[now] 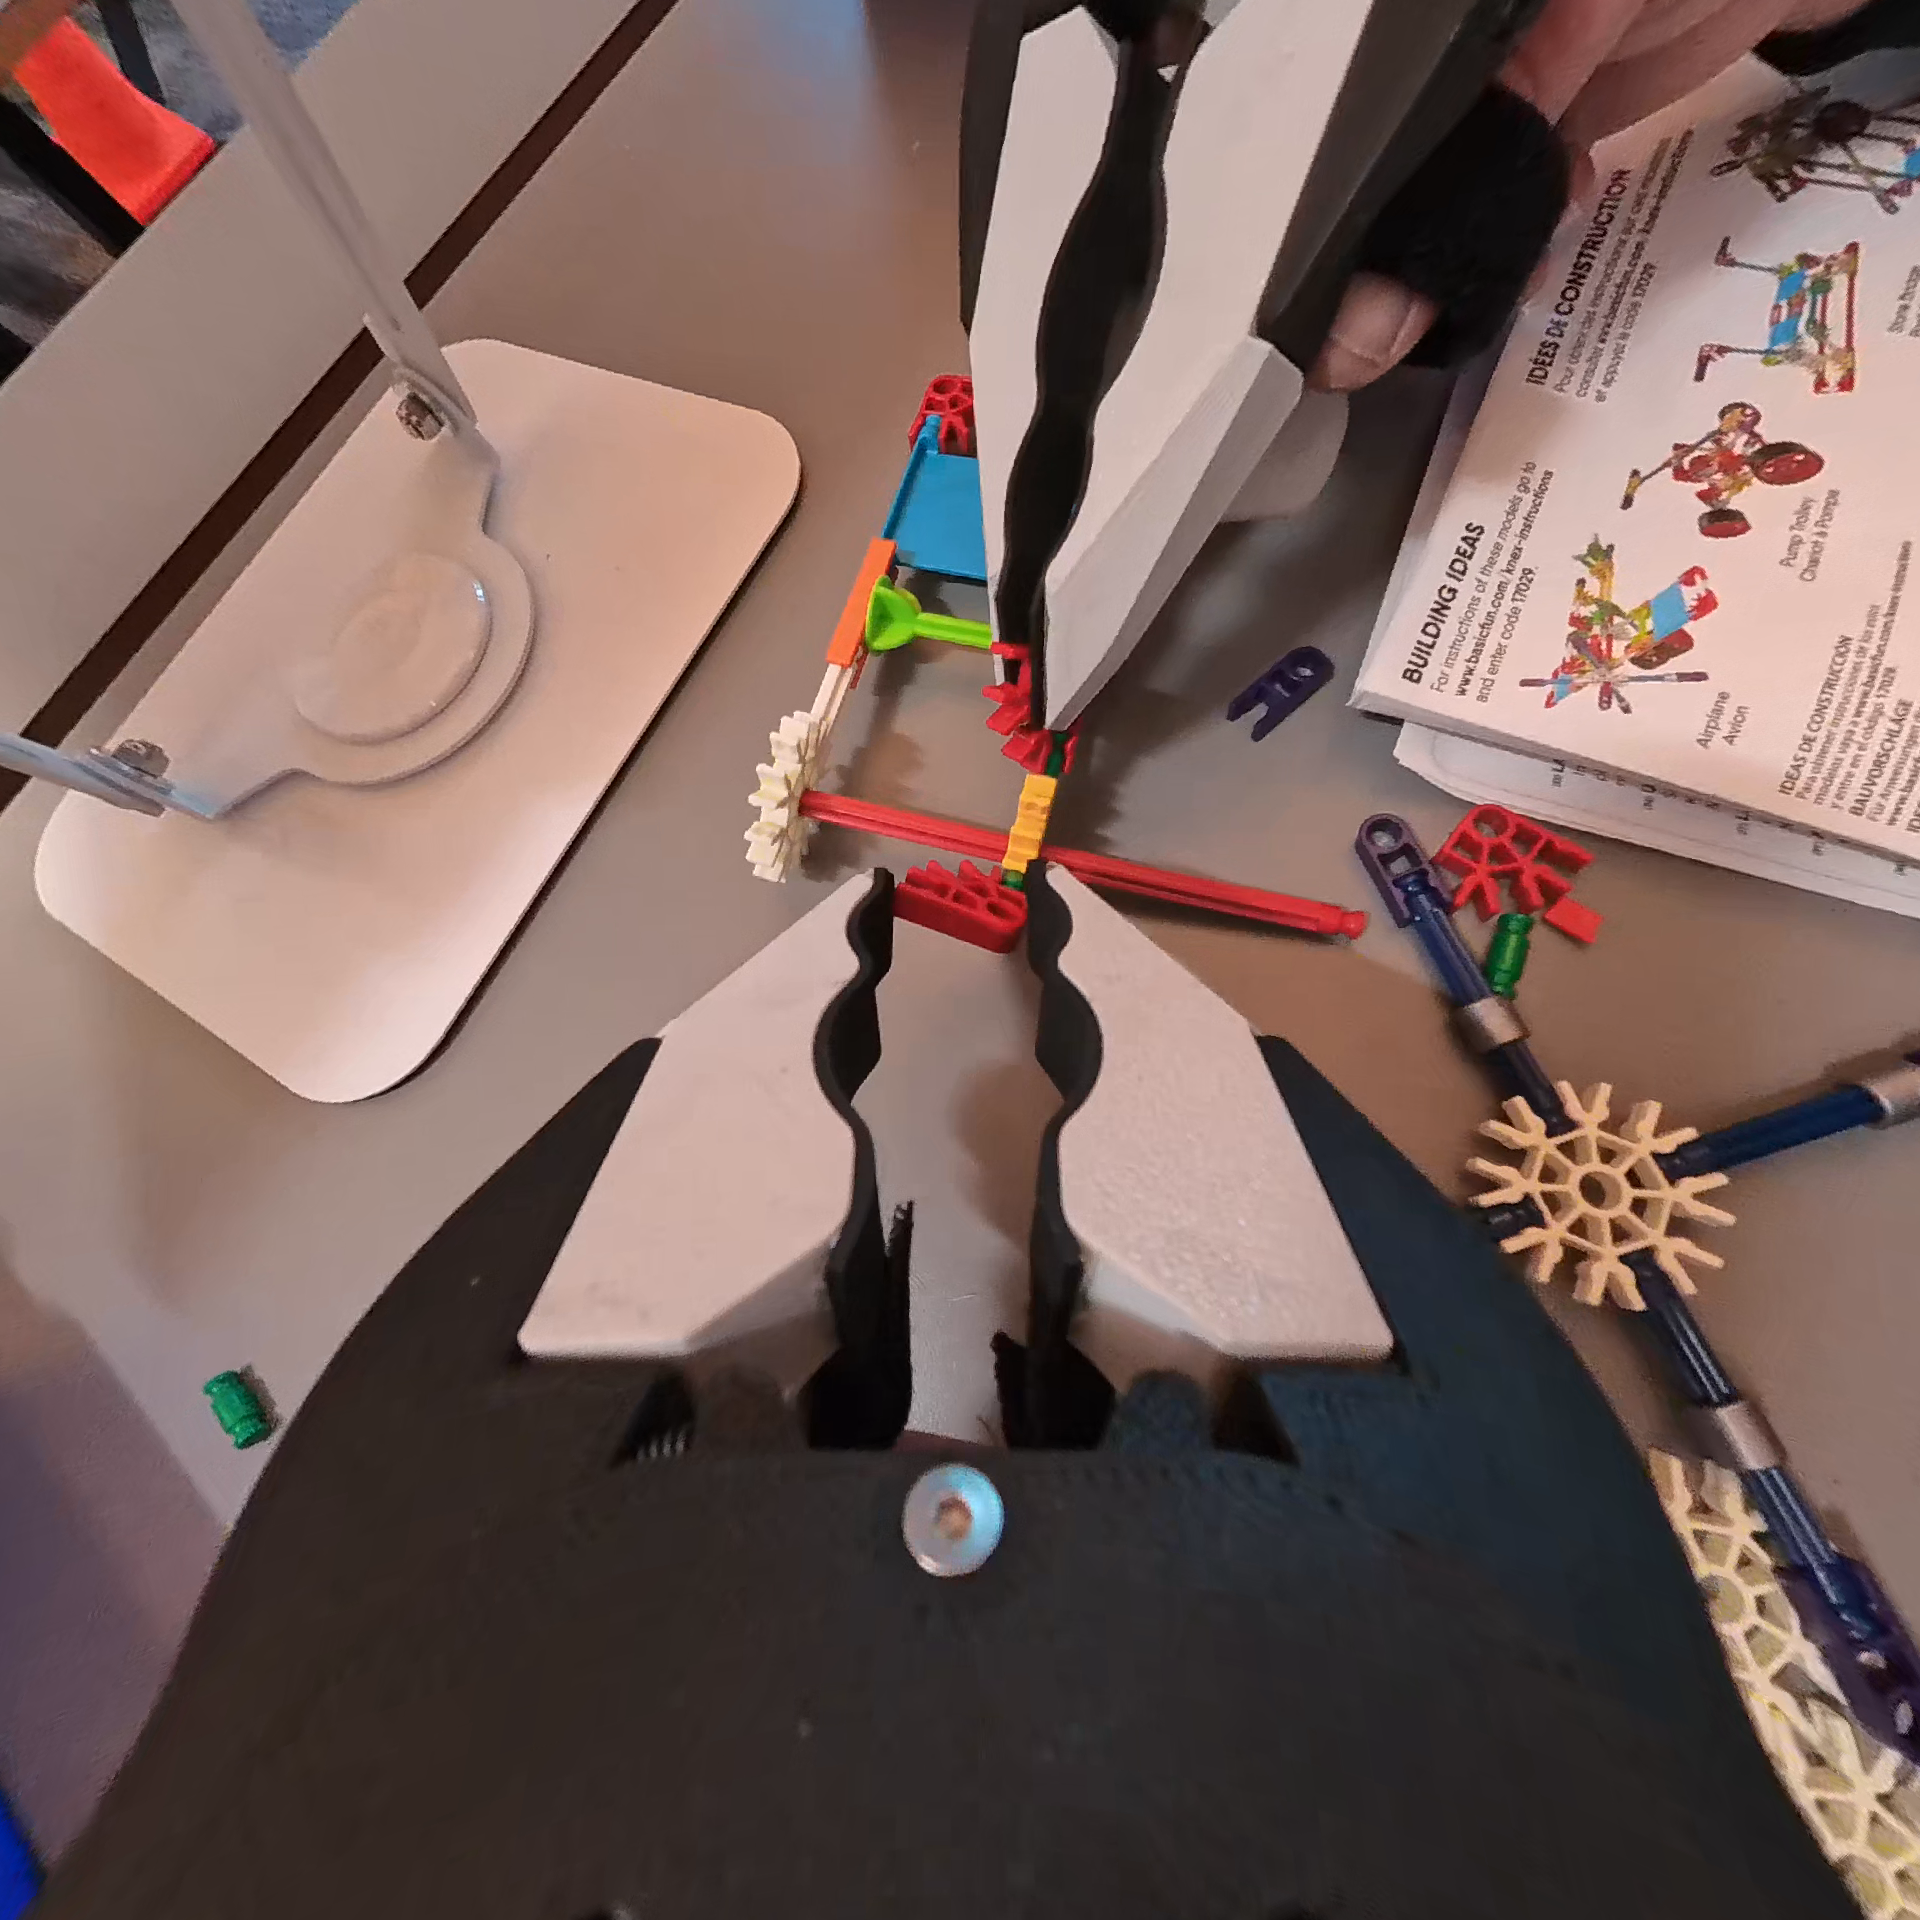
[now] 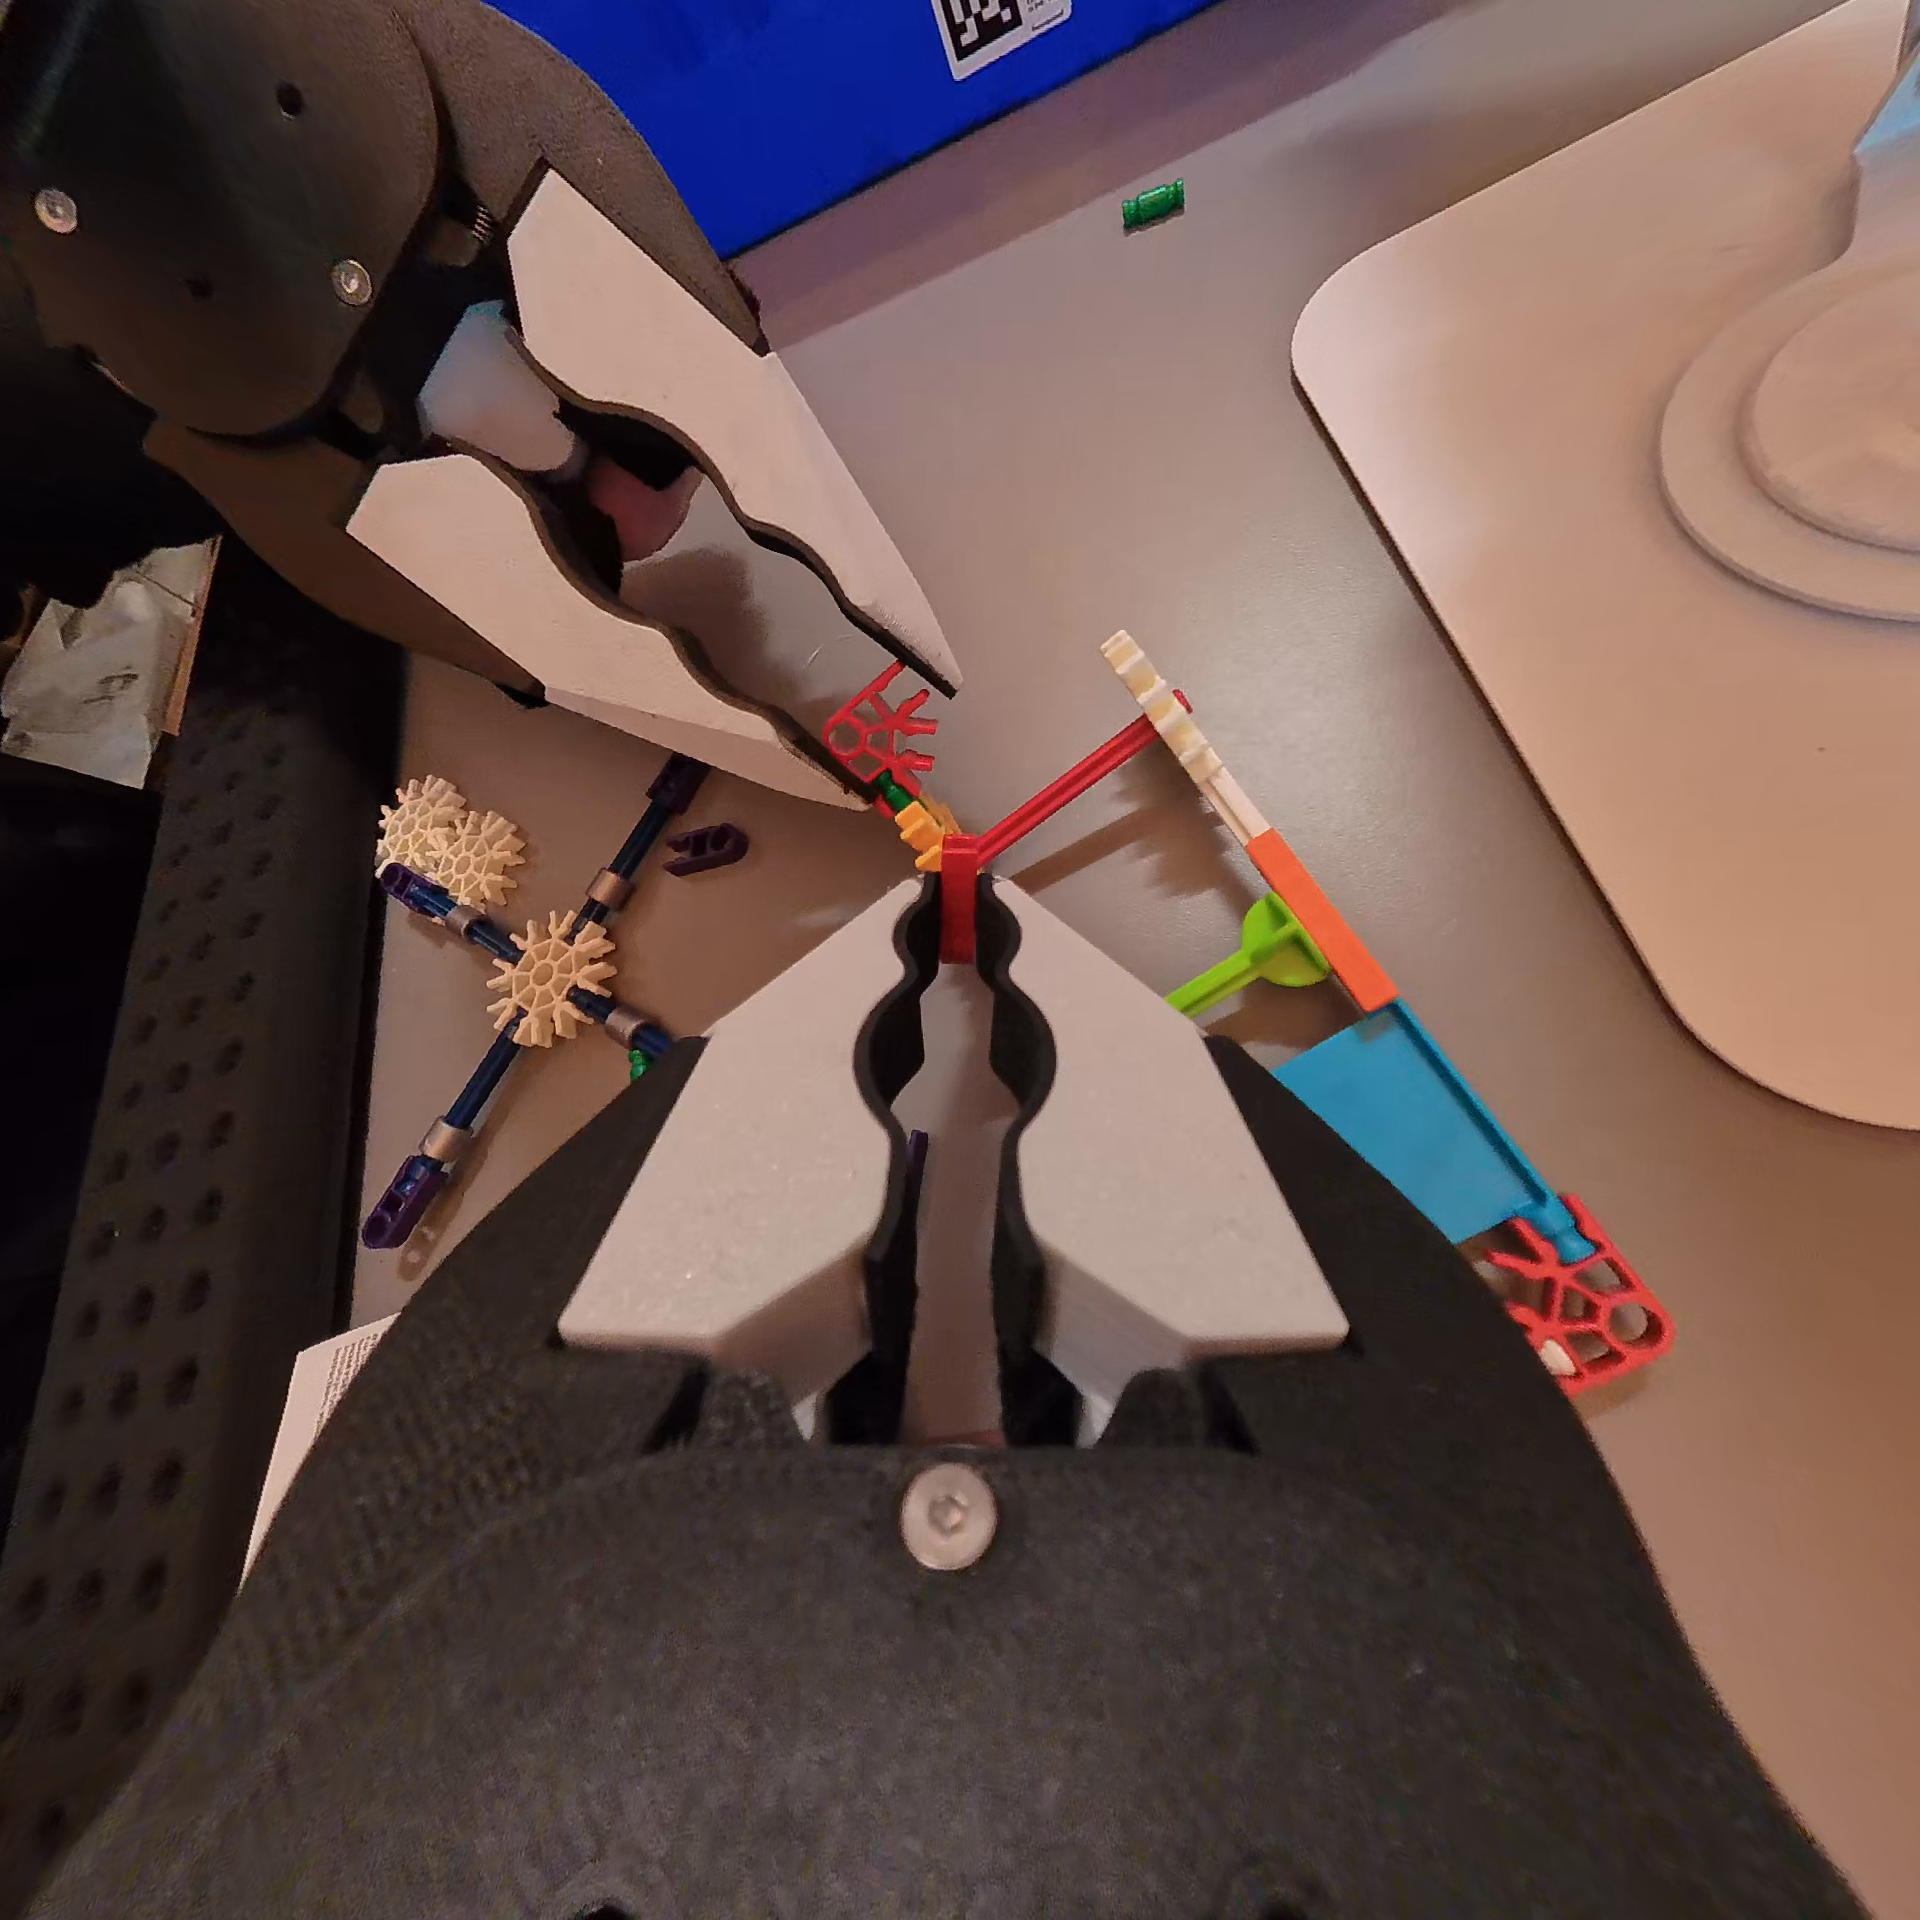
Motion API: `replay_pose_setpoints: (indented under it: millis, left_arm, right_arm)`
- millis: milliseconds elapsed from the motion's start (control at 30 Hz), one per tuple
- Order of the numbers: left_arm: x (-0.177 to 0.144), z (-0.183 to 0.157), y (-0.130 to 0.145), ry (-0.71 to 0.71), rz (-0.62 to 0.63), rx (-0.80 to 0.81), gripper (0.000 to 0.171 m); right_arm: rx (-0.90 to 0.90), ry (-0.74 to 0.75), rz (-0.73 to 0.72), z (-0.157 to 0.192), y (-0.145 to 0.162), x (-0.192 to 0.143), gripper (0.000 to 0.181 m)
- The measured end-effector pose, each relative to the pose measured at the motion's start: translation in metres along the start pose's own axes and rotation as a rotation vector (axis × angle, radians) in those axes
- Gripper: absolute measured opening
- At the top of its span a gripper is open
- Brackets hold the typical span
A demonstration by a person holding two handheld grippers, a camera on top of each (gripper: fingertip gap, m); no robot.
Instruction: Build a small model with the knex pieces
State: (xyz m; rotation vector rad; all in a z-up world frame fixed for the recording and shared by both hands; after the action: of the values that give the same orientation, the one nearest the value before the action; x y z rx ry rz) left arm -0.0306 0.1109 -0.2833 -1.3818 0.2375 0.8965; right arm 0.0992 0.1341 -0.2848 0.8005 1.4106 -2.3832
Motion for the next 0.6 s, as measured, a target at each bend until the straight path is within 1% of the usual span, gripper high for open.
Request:
replay_pose_setpoints:
  millis: [400, 600]
  left_arm:
    - [0.0001, -0.0011, 0.0015, -0.008, -0.042, 0.005, 0.024]
    - [0.0017, -0.0032, 0.0008, -0.026, -0.053, 0.022, 0.024]
  right_arm:
    - [-0.023, 0.012, -0.008, -0.0001, -0.0003, -0.0003, 0.005]
    - [-0.007, 0.025, 0.001, -0.0006, -0.0005, -0.0016, 0.004]
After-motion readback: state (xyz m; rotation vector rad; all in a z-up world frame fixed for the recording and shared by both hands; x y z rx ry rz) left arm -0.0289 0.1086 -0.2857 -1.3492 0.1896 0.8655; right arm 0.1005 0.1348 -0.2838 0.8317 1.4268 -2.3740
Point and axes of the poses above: each gripper's, where its closed fingertips meet, x out along the fingers, y out of its underside, z = x × y across the jaws, the point moved 7 cm from there along -x, back along the fingers, and after that the axes turned 3 degrees about x, right-handed, at the moved point
